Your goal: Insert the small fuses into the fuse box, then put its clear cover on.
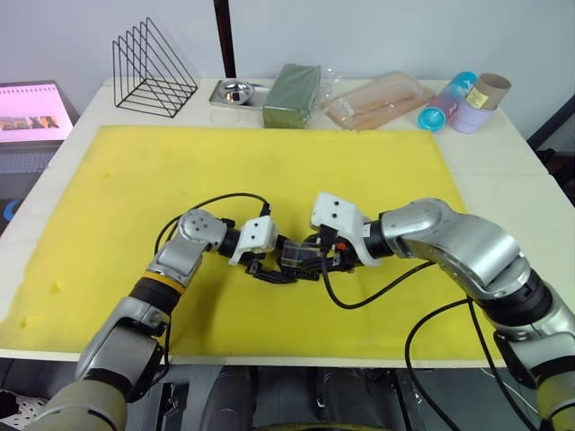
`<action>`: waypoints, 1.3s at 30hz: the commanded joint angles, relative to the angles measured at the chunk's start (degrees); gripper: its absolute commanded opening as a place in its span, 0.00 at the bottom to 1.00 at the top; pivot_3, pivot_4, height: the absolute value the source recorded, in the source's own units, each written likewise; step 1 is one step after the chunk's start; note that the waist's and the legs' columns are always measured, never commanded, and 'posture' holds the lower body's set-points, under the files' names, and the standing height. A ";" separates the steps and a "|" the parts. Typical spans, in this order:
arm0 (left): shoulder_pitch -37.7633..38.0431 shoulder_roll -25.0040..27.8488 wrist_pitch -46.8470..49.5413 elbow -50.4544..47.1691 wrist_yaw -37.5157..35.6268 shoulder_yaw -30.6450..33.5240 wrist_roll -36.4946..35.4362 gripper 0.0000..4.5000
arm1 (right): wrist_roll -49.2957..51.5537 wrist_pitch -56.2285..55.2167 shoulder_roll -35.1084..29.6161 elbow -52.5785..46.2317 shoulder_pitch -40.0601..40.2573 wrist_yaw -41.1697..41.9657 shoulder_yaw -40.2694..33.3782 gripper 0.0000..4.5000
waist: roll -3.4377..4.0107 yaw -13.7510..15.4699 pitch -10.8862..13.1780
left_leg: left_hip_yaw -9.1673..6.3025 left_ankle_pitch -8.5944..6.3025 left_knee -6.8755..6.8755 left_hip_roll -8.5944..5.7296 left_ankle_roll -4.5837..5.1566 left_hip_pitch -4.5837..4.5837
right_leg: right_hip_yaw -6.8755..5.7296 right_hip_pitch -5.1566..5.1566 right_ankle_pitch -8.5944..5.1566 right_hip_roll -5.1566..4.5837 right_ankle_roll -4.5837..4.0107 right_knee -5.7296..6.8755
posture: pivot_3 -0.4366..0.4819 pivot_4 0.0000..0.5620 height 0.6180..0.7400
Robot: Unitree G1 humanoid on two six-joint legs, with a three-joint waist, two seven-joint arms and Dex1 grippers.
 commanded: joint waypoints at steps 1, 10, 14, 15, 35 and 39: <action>-0.74 -0.39 0.06 0.04 1.18 1.35 0.52 0.63 | -0.56 -0.11 -0.59 -0.12 0.64 0.79 0.64 0.57 | 0.00 0.05 0.00 | 0.00 0.00 0.00 0.00 0.00 0.00 | 0.00 0.00 0.00 0.00 0.00 0.00 | 0.48 0.27 1.00; -0.69 -0.51 0.18 -0.05 1.26 1.49 0.72 0.63 | -1.09 -0.74 -0.07 1.62 -0.49 1.15 -0.94 0.69 | 0.00 0.03 0.00 | -0.01 0.00 0.02 0.00 0.00 0.00 | -0.02 0.01 0.00 0.00 0.00 0.01 | 0.48 0.27 1.00; -0.59 -0.52 0.08 -0.11 1.32 1.49 0.78 0.63 | -1.23 -1.11 0.50 2.87 -1.96 0.94 -2.03 0.69 | 0.00 0.01 0.00 | -0.02 0.00 0.02 0.00 0.00 0.00 | -0.02 0.01 0.00 0.00 0.00 0.01 | 0.48 0.27 1.00; -0.58 -0.54 0.07 -0.12 1.32 1.49 0.78 0.63 | -1.22 -1.12 0.60 2.90 -2.17 0.99 -2.03 0.69 | 0.00 0.01 0.00 | -0.02 0.00 0.02 0.00 0.00 0.00 | -0.02 0.01 0.00 0.00 0.00 0.02 | 0.48 0.27 1.00; -0.81 -1.24 0.10 0.12 1.65 1.90 1.25 0.63 | -0.11 0.38 -0.44 -1.01 -2.20 4.00 -2.08 0.69 | 0.00 0.04 0.00 | -0.02 0.00 0.03 -0.01 0.00 0.00 | -0.02 0.02 0.00 0.00 0.01 0.03 | 0.48 0.27 1.00; -0.81 -1.24 0.28 0.04 1.63 1.97 1.21 0.63 | -0.15 0.44 -0.48 -1.25 -2.31 3.76 -2.24 0.69 | 0.00 0.04 0.00 | -0.02 0.00 0.03 -0.01 0.00 0.00 | -0.02 0.01 0.00 0.00 0.01 0.03 | 0.48 0.27 1.00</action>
